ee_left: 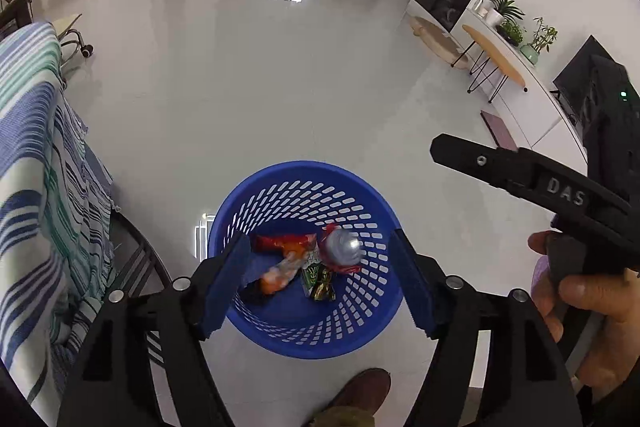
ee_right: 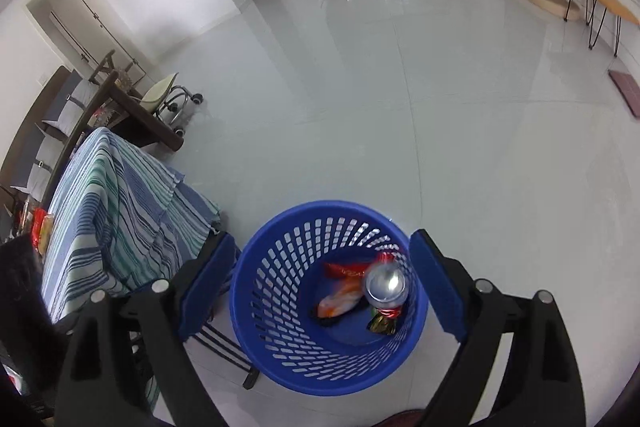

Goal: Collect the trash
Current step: 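Move both grippers back over the table toward the remaining trash, then grasp the clear biscuit snack bag with the right gripper, then grasp the white cartoon paper bag with left gripper while right gripper lifts the biscuit bag, then carry the paper bag and biscuit bag over the blue basket, then open both grippers to drop the paper bag and biscuit bag into the basket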

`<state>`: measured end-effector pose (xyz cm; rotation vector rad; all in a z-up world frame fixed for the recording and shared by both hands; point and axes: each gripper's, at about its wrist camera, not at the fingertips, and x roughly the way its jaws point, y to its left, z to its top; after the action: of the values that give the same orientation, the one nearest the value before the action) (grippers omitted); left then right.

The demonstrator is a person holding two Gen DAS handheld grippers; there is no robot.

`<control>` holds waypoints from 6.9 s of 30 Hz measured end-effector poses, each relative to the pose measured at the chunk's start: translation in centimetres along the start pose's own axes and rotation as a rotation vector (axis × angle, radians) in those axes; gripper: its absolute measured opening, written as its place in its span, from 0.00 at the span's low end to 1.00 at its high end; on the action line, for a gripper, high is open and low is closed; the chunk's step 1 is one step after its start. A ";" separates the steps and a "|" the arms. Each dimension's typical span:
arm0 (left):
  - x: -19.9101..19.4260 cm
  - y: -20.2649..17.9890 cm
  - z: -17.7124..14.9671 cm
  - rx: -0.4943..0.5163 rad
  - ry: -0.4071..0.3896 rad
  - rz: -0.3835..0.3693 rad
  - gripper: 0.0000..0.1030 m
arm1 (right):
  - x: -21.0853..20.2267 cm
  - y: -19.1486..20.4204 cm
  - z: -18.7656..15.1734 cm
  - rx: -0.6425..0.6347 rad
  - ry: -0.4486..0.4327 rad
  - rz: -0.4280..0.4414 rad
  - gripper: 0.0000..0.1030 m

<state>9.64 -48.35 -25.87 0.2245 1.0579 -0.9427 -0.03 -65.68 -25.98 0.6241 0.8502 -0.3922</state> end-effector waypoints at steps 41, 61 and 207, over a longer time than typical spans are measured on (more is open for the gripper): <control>-32.6 30.6 -18.9 -0.328 -0.160 0.542 0.93 | 1.7 43.1 -18.6 -0.791 0.101 0.165 0.96; -31.8 36.3 -17.8 -0.444 -0.143 0.672 0.93 | 1.8 43.4 -18.8 -0.775 0.091 0.162 0.96; 4.6 -1.1 -0.1 -0.020 0.116 -0.073 0.39 | 2.1 0.2 0.3 -0.048 0.068 -0.026 0.60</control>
<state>9.51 -51.49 -29.43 0.2272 1.1888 -0.9935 1.49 -65.86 -27.39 0.5845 0.9305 -0.3749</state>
